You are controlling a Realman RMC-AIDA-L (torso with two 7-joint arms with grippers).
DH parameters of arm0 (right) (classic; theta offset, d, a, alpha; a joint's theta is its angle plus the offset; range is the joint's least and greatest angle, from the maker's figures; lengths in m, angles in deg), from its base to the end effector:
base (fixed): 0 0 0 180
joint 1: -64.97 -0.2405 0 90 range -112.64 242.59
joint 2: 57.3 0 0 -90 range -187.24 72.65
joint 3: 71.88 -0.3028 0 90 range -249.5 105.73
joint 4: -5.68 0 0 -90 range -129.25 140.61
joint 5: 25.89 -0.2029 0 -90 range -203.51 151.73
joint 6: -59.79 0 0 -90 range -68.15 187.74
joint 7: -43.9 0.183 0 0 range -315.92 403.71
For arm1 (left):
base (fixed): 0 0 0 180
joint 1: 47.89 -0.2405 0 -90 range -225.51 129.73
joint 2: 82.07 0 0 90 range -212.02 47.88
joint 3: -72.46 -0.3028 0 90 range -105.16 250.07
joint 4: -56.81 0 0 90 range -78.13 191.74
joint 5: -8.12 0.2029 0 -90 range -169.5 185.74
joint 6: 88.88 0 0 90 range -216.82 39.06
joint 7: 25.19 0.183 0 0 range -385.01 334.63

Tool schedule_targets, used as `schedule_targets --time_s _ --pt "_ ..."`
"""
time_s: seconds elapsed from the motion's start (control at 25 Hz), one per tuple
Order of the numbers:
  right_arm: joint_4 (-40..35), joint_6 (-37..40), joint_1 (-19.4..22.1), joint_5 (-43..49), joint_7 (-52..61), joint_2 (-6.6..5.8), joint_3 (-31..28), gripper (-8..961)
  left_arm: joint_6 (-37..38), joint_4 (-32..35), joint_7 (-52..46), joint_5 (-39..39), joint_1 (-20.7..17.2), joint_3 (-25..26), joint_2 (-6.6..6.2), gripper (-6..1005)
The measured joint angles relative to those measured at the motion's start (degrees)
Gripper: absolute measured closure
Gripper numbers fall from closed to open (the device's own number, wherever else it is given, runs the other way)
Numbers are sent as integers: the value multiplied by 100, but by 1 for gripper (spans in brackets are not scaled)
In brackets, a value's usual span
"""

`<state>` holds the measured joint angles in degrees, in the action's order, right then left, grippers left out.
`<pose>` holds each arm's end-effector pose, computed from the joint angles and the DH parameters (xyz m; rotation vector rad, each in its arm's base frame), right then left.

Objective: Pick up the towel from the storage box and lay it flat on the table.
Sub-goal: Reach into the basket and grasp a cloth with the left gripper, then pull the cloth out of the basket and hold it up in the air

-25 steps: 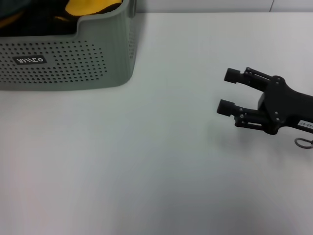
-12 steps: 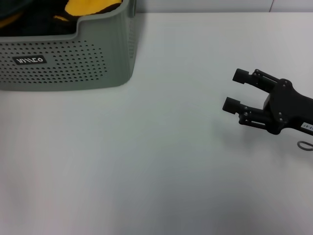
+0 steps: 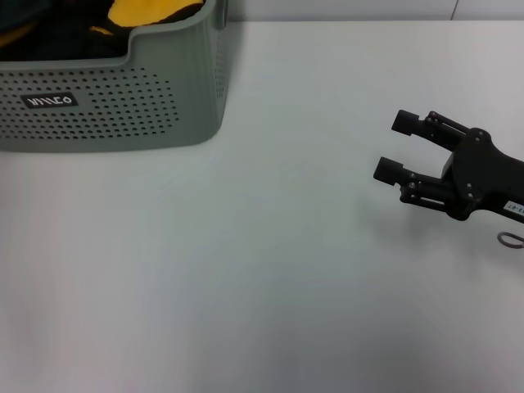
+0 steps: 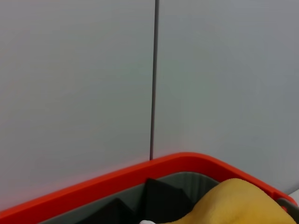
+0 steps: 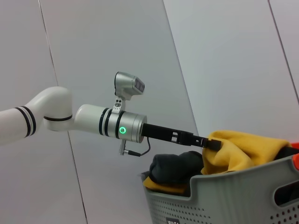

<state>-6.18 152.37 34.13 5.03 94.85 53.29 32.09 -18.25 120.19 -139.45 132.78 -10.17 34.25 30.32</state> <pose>0.2443 0.3382 -0.0507 -2.5439 0.3855 1.2757 -0.2502 0.4844 0.1048 -2.1901 -0.7158 -0.4209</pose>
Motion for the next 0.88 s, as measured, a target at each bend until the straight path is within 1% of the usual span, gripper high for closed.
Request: schedule_targets --time_s 0.12,0.24,0.32,0.44,0.48,0.52,0.56,0.6,0.64,0.8,0.88 --pt "0 -12 8 2 -18 7 0 114 43 18 -9 -2 -7 3 -5 392" --pt "0 -17 21 5 -34 8 0 114 77 49 19 -104 -24 8 13 532" --pt "0 -16 35 7 -56 9 0 114 135 68 31 -423 -80 30 8 625" --pt "-3 18 108 -7 -139 17 0 114 248 187 18 -1200 -240 54 -42 738" --pt "-4 25 125 -11 -162 17 -1 114 329 280 20 -1586 -341 64 -59 776" --pt "-5 42 138 -15 -193 17 -3 114 329 280 20 -1586 -341 64 -59 813" --pt "-7 56 150 -17 -224 19 -9 114 483 400 42 -2207 -497 98 -78 851" --pt "-7 60 161 -18 -268 25 -35 114 483 400 42 -2207 -497 98 -78 865" --pt "-8 62 172 -17 -309 32 -62 114 766 503 145 -3087 -684 162 -100 879" --pt "-40 67 208 -17 -574 85 -163 114 1213 554 259 -4275 -932 190 -138 936" --pt "-71 69 181 -17 -770 118 -208 114 1372 609 261 -4609 -1022 191 -132 964"
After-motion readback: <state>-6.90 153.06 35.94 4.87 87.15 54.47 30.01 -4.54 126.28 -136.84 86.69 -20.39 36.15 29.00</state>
